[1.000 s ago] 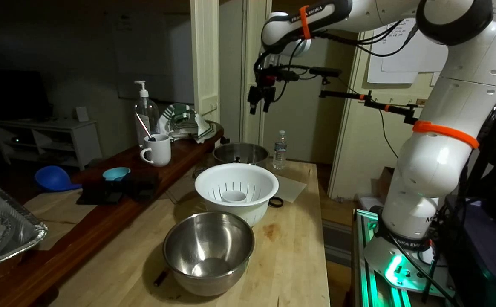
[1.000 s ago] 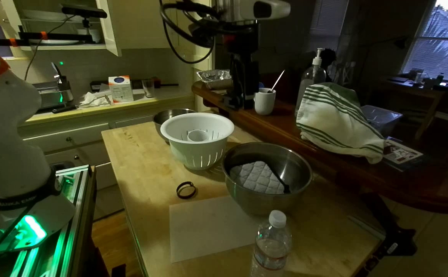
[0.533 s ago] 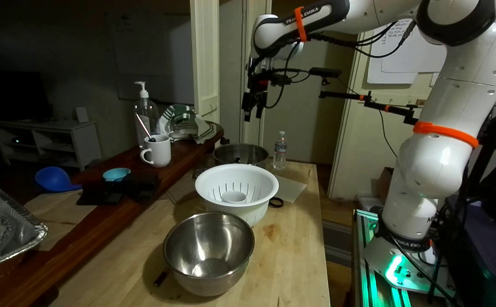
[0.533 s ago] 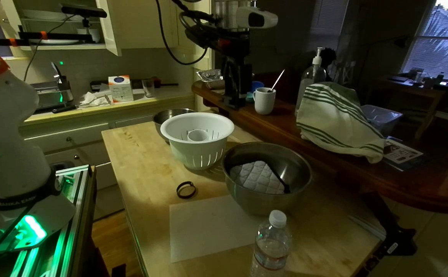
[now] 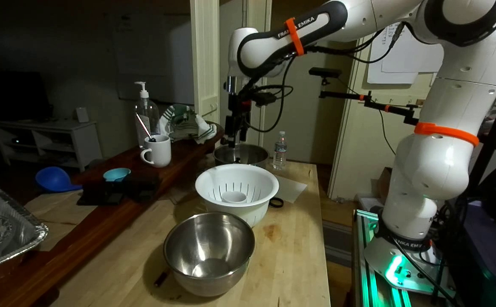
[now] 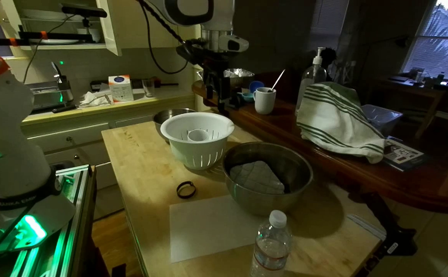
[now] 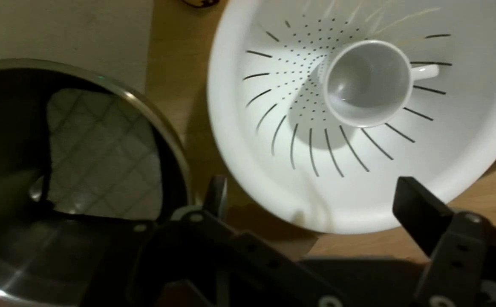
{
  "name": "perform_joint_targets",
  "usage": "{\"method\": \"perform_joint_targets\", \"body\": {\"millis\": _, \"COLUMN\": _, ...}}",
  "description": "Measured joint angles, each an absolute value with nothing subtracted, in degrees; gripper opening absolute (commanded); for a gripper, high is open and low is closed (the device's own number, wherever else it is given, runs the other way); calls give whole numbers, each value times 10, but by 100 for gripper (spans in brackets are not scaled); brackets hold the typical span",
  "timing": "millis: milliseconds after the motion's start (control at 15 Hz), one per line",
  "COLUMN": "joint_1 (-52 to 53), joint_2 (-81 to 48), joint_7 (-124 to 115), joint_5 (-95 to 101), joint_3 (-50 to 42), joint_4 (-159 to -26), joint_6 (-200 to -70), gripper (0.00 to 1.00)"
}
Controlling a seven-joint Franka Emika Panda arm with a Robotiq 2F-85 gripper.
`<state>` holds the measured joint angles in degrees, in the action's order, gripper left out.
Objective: Remove the bottle and the cup from the bowl and put them on the table
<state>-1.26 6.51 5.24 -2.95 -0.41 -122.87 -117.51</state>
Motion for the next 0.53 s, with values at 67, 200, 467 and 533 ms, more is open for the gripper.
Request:
{"method": "perform_joint_targets", "body": {"millis": 67, "joint_1": -3, "joint_2": 66, "joint_7": 42, "joint_5": -34, "joint_3": 6, "joint_4": -1242, "joint_6": -1188, "gripper": 100}}
{"method": "perform_joint_targets", "body": {"millis": 200, "joint_1": 12, "joint_2": 67, "joint_7": 20, "joint_5": -47, "joint_3": 21, "joint_4": -1268, "joint_6": -1214, "gripper": 100}}
{"method": "perform_joint_targets", "body": {"millis": 467, "joint_1": 20, "joint_2": 80, "joint_7": -55, "joint_5": -68, "joint_3": 30, "joint_4": -1326, "joint_6": -1262, "gripper": 100}}
{"method": "perform_joint_targets", "body": {"millis": 533, "joint_1": 20, "joint_2": 88, "joint_7": -79, "joint_5": -70, "joint_3": 29, "joint_4": -1342, "joint_6": -1275, "gripper": 100}}
